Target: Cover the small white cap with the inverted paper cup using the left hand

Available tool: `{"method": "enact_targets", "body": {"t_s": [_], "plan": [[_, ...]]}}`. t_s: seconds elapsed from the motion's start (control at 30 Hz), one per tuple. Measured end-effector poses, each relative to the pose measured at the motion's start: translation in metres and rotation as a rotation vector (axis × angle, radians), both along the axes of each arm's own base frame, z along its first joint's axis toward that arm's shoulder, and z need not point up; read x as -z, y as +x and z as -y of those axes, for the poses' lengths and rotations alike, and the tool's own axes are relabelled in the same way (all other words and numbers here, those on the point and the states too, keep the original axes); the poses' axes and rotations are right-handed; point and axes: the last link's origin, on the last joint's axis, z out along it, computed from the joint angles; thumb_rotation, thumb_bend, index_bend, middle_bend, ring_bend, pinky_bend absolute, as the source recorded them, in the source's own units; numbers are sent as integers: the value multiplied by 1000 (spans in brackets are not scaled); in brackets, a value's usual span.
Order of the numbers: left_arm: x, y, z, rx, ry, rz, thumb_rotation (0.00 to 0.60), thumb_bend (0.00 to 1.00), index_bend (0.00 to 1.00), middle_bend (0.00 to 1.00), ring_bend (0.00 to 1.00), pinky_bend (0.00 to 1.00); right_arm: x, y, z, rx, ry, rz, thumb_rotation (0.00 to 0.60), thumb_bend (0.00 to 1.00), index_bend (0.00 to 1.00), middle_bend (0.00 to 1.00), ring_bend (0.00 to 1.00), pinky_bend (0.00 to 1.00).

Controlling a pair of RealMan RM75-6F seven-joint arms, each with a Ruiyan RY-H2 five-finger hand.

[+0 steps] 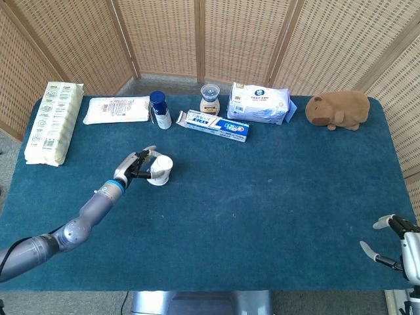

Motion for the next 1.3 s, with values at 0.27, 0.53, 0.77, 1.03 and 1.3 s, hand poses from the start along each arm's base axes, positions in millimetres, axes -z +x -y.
{"method": "enact_targets", "body": {"t_s": [0.27,0.53,0.77,1.03,1.3], "plan": [[5,5,-1,16,-23,-25,535,238,413,0,0,0,-1,-2,0,8,-4,9,408,261,442,389,396,422],[0,10,-7,52,-22,-59,524,198,225,0,0,0,-1,-3,1,0,-12,29,410,260,442,391,396,422],[-10,9,-8,65,-16,-83,526,197,188,0,0,0,-1,-1,1,-11,-18,44,407,261,442,391,396,423],[-36,21,1,94,-3,-32,526,197,150,0,0,0,-1,4,3,-31,-15,54,410,261,442,391,396,423],[-68,24,22,158,4,-46,521,196,150,0,0,0,0,8,6,-51,-4,57,407,261,442,391,396,418]]}}
